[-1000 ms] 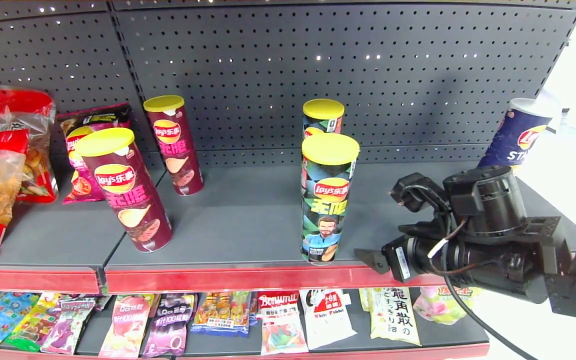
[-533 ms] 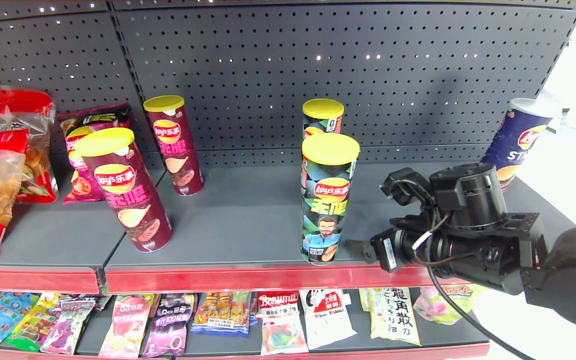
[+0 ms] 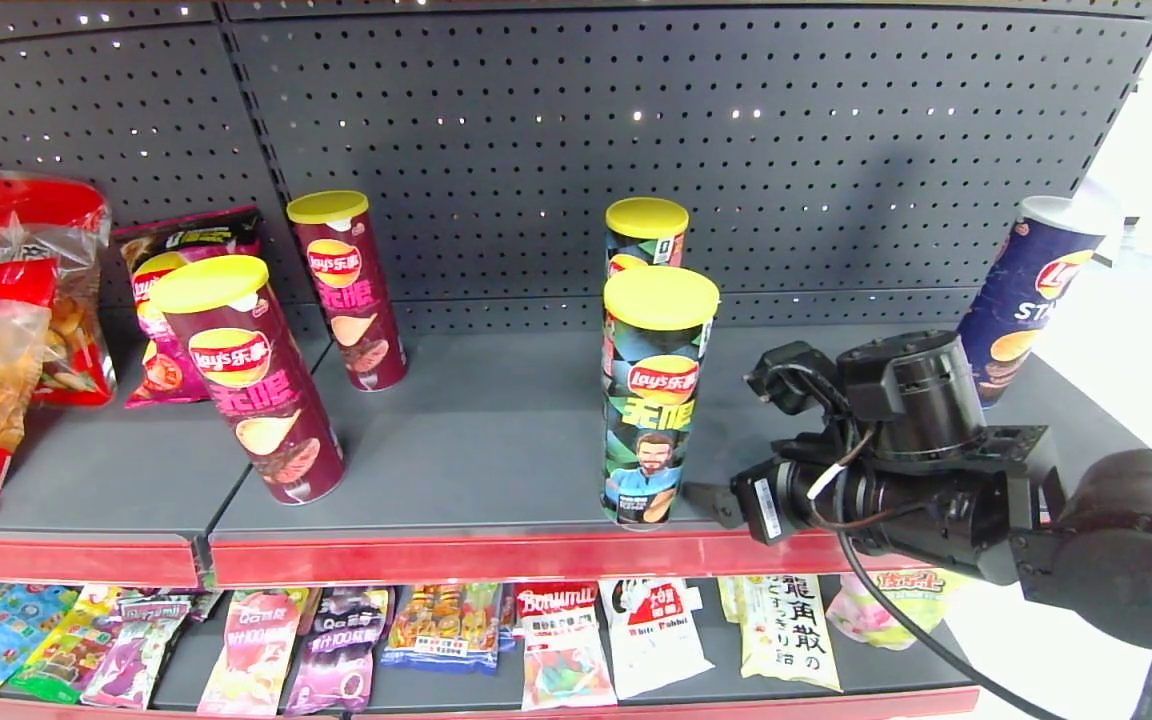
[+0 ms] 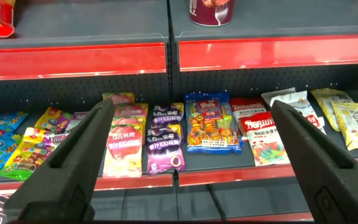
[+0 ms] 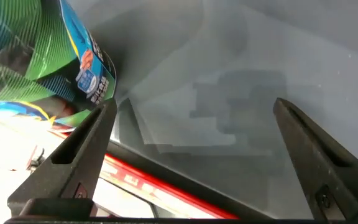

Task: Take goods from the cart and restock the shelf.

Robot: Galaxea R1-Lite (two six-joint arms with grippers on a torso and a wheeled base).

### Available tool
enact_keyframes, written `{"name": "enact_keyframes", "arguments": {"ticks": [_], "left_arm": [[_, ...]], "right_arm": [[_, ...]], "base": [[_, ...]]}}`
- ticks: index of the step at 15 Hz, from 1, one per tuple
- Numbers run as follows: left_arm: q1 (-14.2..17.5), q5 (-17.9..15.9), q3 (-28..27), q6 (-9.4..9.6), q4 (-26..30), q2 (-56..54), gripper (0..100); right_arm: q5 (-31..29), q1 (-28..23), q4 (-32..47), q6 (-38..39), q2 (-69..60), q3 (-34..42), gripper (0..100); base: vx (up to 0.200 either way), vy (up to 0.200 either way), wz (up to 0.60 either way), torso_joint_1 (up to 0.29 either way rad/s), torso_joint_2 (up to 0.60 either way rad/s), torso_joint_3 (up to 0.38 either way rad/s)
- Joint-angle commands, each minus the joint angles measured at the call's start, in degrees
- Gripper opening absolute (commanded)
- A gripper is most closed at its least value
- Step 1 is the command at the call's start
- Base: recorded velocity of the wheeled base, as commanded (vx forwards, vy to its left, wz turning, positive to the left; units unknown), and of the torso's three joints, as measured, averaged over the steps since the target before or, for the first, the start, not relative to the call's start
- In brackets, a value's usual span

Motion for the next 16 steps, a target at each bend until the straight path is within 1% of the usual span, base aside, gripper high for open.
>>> {"name": "enact_keyframes", "arguments": {"ticks": [1, 7, 11, 13, 14, 16], "left_arm": [[0.03, 0.02, 0.0, 0.0, 0.0, 0.09, 100], [0.03, 0.02, 0.0, 0.0, 0.0, 0.09, 100], [0.03, 0.02, 0.0, 0.0, 0.0, 0.09, 100], [0.03, 0.02, 0.0, 0.0, 0.0, 0.09, 100], [0.03, 0.02, 0.0, 0.0, 0.0, 0.09, 100], [0.03, 0.02, 0.0, 0.0, -0.09, 0.09, 100]], "right_arm": [[0.0, 0.0, -0.01, -0.01, 0.43, -0.5, 100], [-0.08, 1.15, -0.01, -0.01, 0.43, -0.86, 100], [-0.17, 0.44, -0.01, -0.01, -0.36, 0.02, 100], [-2.81, 0.71, -0.01, -0.19, -5.9, 3.63, 100], [-2.9, 0.97, 0.08, -0.45, -8.45, 5.03, 100], [-2.63, 0.44, 1.39, -2.82, -20.93, 9.6, 100]], "base": [[0.0, 0.0, 0.0, 0.0, 0.0, 0.0], [0.0, 0.0, 0.0, 0.0, 0.0, 0.0], [0.0, 0.0, 0.0, 0.0, 0.0, 0.0], [0.0, 0.0, 0.0, 0.0, 0.0, 0.0], [0.0, 0.0, 0.0, 0.0, 0.0, 0.0], [0.0, 0.0, 0.0, 0.0, 0.0, 0.0]]}}
